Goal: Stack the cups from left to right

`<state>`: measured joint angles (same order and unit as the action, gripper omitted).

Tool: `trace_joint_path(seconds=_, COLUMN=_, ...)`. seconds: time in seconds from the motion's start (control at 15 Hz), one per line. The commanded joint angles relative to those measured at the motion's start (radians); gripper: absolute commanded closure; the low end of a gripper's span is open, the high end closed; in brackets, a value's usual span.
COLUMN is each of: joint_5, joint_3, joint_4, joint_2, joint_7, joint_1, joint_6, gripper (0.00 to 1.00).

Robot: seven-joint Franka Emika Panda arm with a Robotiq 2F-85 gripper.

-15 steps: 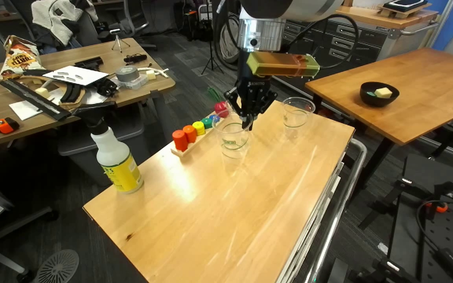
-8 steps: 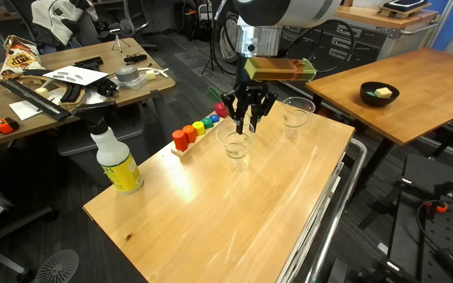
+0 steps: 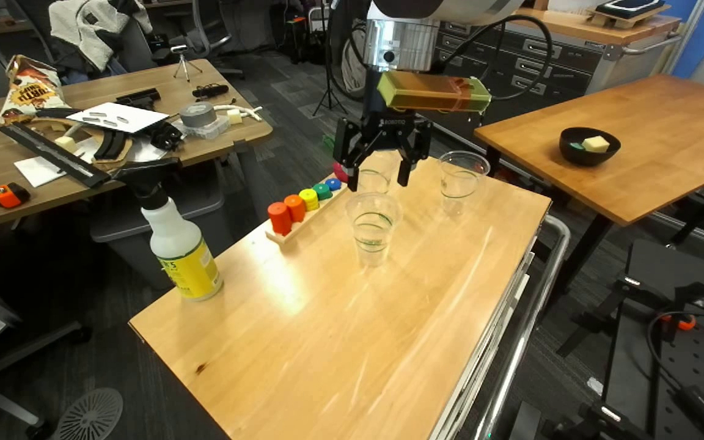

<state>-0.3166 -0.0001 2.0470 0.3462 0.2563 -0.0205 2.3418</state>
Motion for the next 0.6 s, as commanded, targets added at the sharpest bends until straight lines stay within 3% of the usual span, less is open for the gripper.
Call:
trace_joint_path(seconds=0.0, joint_5=0.026, joint_3=-0.002, joint_4=0.009, joint_2=-0.021, joint_7=0.008, joint_1=-0.003, joint_6=0.0, gripper=0.0)
trace_joint_path(seconds=0.53, joint_5=0.123, joint_3=-0.014, joint_4=0.026, joint_2=0.01, joint_7=0.047, joint_1=-0.02, joint_6=-0.014, gripper=0.0)
